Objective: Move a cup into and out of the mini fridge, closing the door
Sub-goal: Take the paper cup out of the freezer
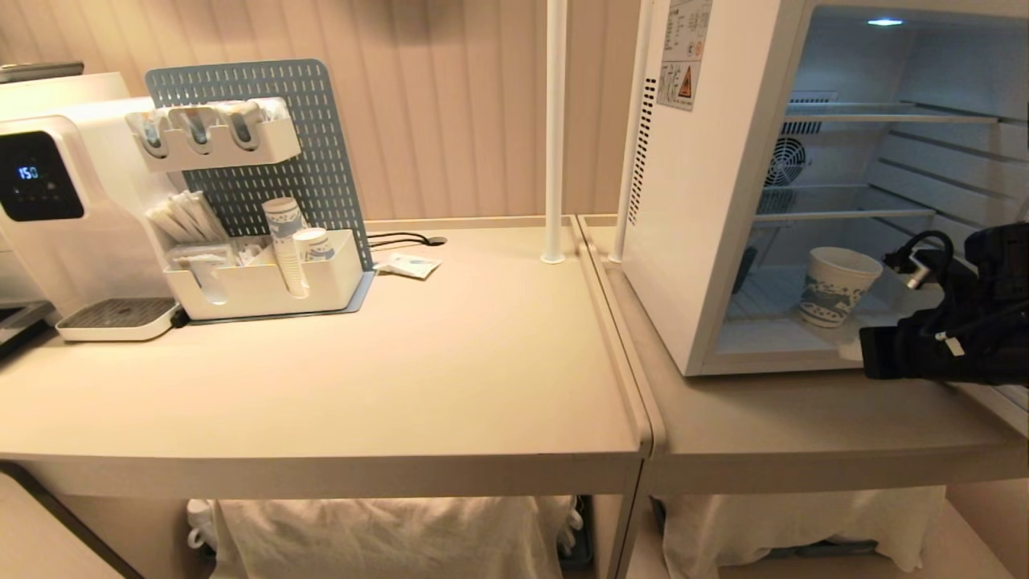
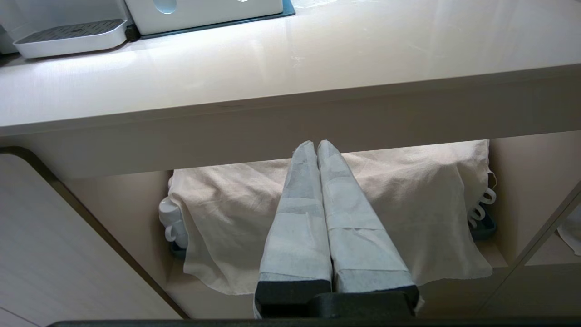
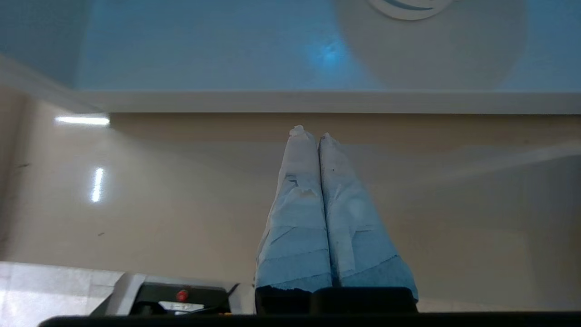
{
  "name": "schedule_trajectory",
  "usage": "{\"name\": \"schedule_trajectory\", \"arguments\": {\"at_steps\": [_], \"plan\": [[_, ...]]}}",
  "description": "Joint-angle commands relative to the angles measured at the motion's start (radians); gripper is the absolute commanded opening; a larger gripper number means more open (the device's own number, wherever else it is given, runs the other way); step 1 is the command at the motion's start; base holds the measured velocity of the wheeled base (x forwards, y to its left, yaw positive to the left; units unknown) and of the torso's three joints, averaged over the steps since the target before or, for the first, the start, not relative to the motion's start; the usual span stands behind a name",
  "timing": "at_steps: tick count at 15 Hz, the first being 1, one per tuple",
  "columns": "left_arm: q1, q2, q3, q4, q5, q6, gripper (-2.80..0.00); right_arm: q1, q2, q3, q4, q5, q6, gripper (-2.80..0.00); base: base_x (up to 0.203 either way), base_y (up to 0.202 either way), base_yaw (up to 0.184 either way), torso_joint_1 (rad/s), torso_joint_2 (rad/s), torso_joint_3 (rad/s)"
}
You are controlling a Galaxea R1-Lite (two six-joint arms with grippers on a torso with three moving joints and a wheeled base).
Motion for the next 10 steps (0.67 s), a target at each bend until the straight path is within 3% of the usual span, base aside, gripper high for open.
{"name": "schedule_trajectory", "arguments": {"at_steps": [1,2,3,10], "plan": [[0.0,0.0,0.0,0.0,0.0,0.0,-2.8,-0.011,0.019,-0.005,-0.006,-0.034,-0.022,-2.8,0.0,0.0,0.0,0.0,0.0,0.0],[0.0,0.001,0.0,0.0,0.0,0.0,-2.8,-0.012,0.018,0.003,-0.007,-0.035,-0.024,-2.8,0.0,0.0,0.0,0.0,0.0,0.0],[0.0,0.0,0.0,0.0,0.0,0.0,-2.8,-0.011,0.013,0.011,-0.011,-0.033,-0.024,0.0,0.0,0.0,0.0,0.0,0.0,0.0],[0.0,0.0,0.0,0.0,0.0,0.0,-2.8,-0.01,0.012,0.01,-0.049,-0.027,-0.011,0.0,0.0,0.0,0.0,0.0,0.0,0.0]]}}
